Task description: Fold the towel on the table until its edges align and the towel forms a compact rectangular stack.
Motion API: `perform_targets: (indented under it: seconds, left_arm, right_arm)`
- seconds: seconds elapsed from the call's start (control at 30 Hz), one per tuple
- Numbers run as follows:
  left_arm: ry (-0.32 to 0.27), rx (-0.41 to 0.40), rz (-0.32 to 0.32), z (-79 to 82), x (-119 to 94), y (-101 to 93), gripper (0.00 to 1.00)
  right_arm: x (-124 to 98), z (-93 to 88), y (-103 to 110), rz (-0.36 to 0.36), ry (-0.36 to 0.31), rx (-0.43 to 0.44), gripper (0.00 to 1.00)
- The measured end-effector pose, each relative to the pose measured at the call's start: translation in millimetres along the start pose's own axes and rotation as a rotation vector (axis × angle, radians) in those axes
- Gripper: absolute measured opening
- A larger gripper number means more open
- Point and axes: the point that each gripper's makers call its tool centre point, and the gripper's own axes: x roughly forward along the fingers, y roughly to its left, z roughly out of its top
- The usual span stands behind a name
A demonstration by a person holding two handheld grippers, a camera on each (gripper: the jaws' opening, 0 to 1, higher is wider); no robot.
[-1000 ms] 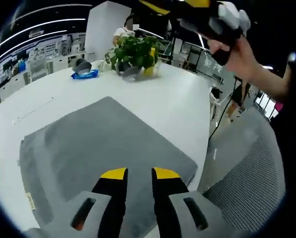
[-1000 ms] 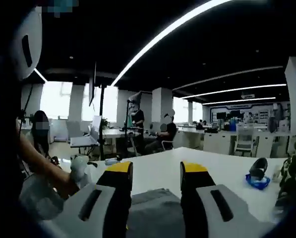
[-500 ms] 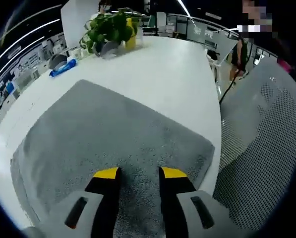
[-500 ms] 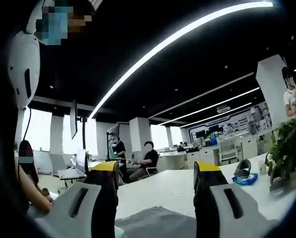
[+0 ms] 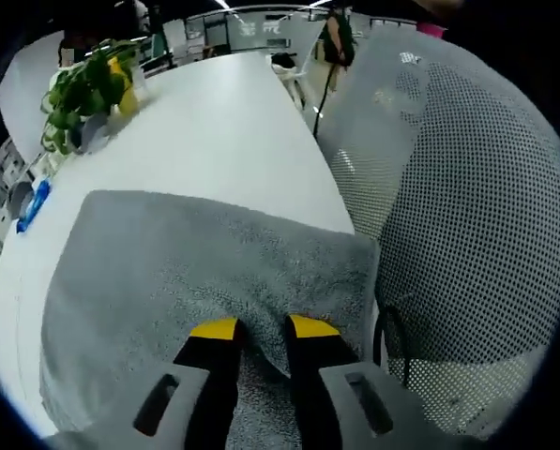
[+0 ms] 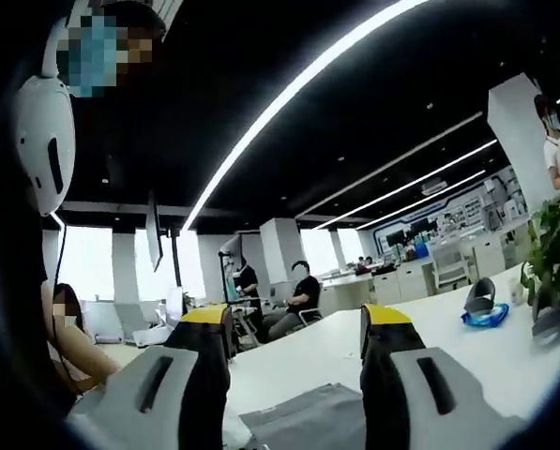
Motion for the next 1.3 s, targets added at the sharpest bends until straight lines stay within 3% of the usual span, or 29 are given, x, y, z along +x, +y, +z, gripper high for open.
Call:
perform_targets:
  seconds: [0.07, 0.17, 0.2, 0.3, 0.4, 0.47, 0.5, 0.57, 0.63, 0.7, 0.73, 0.77, 0.8, 0.87, 0.93, 1.0, 1.17, 1.3]
  left_arm:
    - [-0.008, -0.026, 0.005, 0.4, 0, -0.4, 0.17]
    - [-0.019, -0.059, 0.025, 0.4, -1, 0.4, 0.16]
    - [-0.017, -0.075, 0.035, 0.1, -1, 0.7, 0.16]
    - [0.013, -0.137, 0.080, 0.3, -2, -0.6, 0.15]
    - [0.014, -0.233, 0.107, 0.6, -1, -1.3, 0.15]
    - [-0.001, -0.316, 0.126, 0.4, -1, -0.5, 0.16]
    - [-0.002, -0.329, 0.138, 0.1, -1, -0.6, 0.17]
    - [0.007, -0.335, 0.155, 0.8, -1, -0.9, 0.17]
    - [0.013, -0.372, 0.190, 1.2, -1, -1.3, 0.17]
    - [0.005, -0.382, 0.206, 1.3, -1, -2.0, 0.17]
    - [-0.006, -0.393, 0.211, 1.2, -1, -1.7, 0.17]
    - [-0.014, -0.399, 0.211, 0.5, -2, -1.5, 0.17]
    - [-0.022, -0.406, 0.208, 0.0, -2, -0.6, 0.18]
    - [-0.029, -0.423, 0.202, 0.3, -2, 0.0, 0.18]
    - [-0.022, -0.416, 0.201, 1.0, -1, -0.4, 0.18]
    - [0.009, -0.342, 0.211, 1.9, -1, -0.8, 0.17]
    - [0.036, -0.358, 0.218, 3.0, -1, -1.6, 0.16]
    - [0.067, -0.344, 0.227, 1.0, -2, -2.2, 0.13]
  right_arm:
    - [-2, -19.5, -6, 0.012, 0.076, 0.004, 0.53]
    - [-8, -75.5, -19, 0.066, 0.298, 0.080, 0.57]
    - [-8, -83.6, -25, 0.077, 0.315, 0.081, 0.56]
    - [-10, -121.2, -46, 0.071, 0.464, 0.011, 0.52]
    - [-21, -186.2, -65, 0.118, 0.733, -0.087, 0.56]
    - [-32, -218.2, -78, 0.129, 0.897, -0.153, 0.49]
    - [-37, -235.9, -85, 0.161, 0.974, -0.225, 0.46]
    - [-43, -254.1, -98, 0.177, 1.079, -0.320, 0.44]
    - [-51, -267.1, -105, 0.192, 1.181, -0.347, 0.45]
    - [-57, -275.3, -112, 0.246, 1.253, -0.426, 0.39]
    - [-66, -279.2, -118, 0.256, 1.326, -0.482, 0.33]
    - [-68, -281.1, -118, 0.292, 1.340, -0.517, 0.28]
    - [-65, -283.1, -107, 0.346, 1.309, -0.487, 0.24]
    - [-70, -284.8, -100, 0.396, 1.336, -0.469, 0.09]
    - [-69, -284.5, -101, 0.409, 1.322, -0.527, 0.03]
    - [-70, -283.1, -103, 0.382, 1.314, -0.494, 0.01]
    - [-78, -276.8, -107, 0.301, 1.231, -0.406, 0.00]
    - [-93, -270.2, -104, 0.275, 1.214, -0.418, 0.00]
